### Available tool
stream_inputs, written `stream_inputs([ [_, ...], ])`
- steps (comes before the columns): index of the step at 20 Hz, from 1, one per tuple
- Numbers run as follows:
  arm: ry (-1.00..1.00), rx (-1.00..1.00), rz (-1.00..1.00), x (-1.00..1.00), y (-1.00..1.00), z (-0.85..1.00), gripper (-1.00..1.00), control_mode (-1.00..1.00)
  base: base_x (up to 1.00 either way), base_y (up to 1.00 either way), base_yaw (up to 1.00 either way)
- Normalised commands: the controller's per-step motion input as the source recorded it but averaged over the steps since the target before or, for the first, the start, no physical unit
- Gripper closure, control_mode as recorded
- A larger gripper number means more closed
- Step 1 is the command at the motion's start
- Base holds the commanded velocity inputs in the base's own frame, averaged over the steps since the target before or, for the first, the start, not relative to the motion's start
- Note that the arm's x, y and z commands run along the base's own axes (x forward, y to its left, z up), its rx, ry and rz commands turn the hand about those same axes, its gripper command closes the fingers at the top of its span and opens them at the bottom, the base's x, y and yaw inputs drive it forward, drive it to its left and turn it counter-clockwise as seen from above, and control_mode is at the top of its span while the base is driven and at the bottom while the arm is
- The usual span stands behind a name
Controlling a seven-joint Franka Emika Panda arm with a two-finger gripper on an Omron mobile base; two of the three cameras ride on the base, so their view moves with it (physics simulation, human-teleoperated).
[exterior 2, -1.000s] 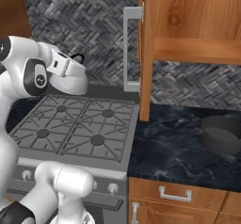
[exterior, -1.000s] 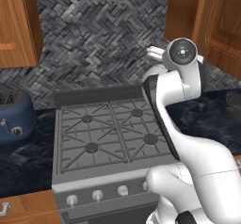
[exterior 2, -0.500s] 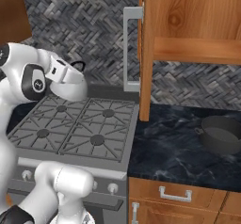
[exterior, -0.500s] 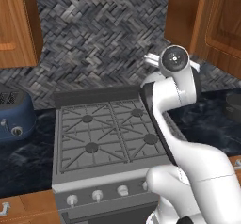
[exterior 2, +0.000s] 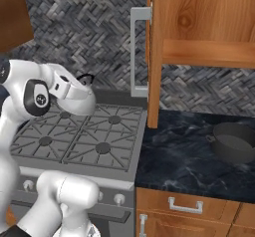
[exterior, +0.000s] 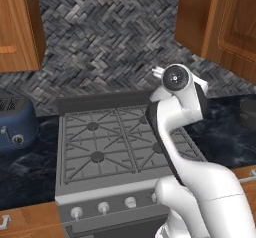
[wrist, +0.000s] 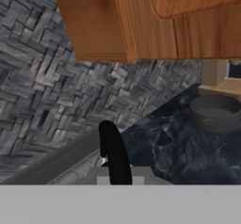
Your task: Pick the kettle from the cabinet and place it on a stove burner. Then pick the pot from the counter and place it on another stove burner. Finally, turn both burners on.
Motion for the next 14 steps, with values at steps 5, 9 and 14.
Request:
stream_inputs([
  [5,0.07,0.0,-0.14,0.14,-0.01,-0.16,1.0,-1.0,0.0,0.0,0.0],
  [9,0.01,0.0,-0.12,0.02,-0.01,-0.13,1.0,-1.0,0.0,0.0,0.0],
  [14,0.01,0.0,-0.07,0.17,-0.02,-0.15,1.0,-1.0,0.0,0.0,0.0],
])
